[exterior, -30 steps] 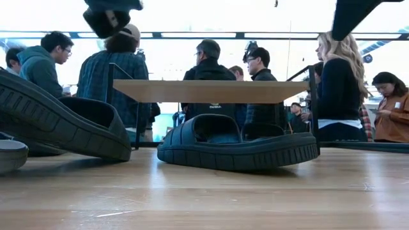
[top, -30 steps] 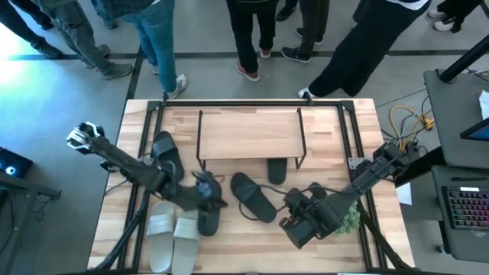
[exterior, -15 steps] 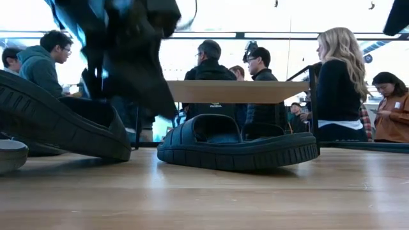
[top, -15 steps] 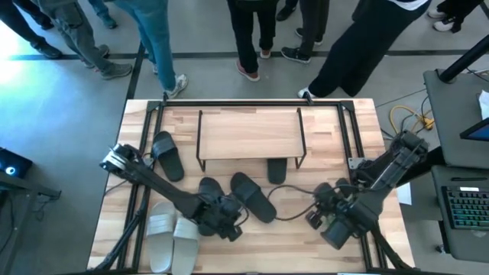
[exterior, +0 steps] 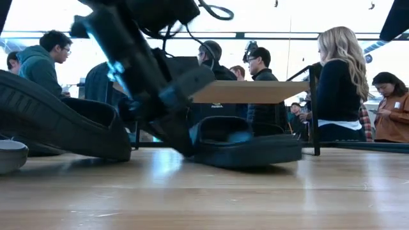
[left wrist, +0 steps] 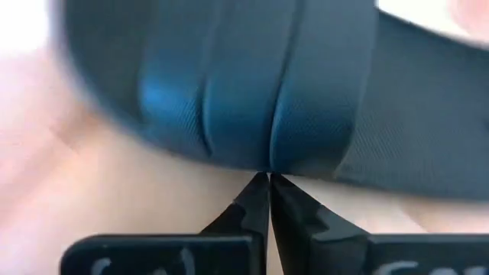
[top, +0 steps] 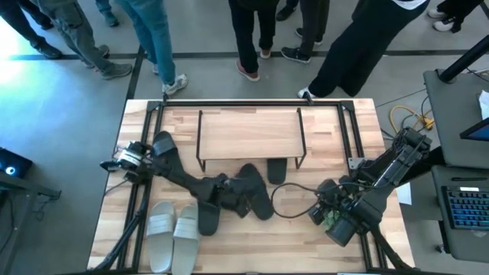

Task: Pick and place slides into the shelf
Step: Put the right black slide under the shelf

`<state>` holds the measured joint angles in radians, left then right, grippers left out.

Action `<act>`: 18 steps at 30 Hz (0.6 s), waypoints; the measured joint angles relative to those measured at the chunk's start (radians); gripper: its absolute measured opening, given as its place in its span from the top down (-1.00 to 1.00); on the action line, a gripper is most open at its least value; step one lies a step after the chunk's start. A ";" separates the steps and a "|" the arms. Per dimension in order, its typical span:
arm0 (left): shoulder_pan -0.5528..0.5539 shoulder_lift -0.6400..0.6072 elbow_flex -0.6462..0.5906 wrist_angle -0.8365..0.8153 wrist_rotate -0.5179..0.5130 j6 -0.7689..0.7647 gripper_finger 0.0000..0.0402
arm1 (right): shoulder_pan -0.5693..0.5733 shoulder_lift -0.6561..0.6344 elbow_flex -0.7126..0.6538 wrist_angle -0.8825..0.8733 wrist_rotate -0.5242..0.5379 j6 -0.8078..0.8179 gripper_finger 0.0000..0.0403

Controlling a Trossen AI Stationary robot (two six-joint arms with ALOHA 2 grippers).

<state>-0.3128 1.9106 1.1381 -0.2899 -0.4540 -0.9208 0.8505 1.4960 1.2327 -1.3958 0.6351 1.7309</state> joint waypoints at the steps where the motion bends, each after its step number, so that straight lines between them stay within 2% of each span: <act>1: 0.019 -0.001 0.000 -0.001 -0.010 0.024 1.00 | 0.000 0.000 0.000 0.000 0.002 0.005 0.96; 5: 0.079 -0.017 0.000 -0.014 0.016 0.047 1.00 | 0.000 0.001 0.000 0.005 0.005 0.041 0.96; 8: 0.073 -0.048 -0.001 -0.037 0.030 0.069 1.00 | 0.001 0.001 -0.001 0.043 -0.007 0.045 0.96; 11: 0.027 -0.092 -0.001 -0.122 0.032 0.057 1.00 | 0.007 0.004 0.000 0.089 -0.018 0.042 0.96; 14: -0.042 -0.128 -0.003 -0.171 0.024 -0.030 1.00 | 0.008 0.020 -0.001 0.099 -0.027 0.042 0.96; 18: -0.137 -0.122 -0.006 -0.118 0.027 -0.100 1.00 | 0.006 0.050 0.000 0.100 -0.034 0.022 0.96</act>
<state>-0.4496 1.7886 1.1325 -0.4075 -0.4272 -1.0210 0.8570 1.5464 1.2331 -1.2961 0.6007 1.7534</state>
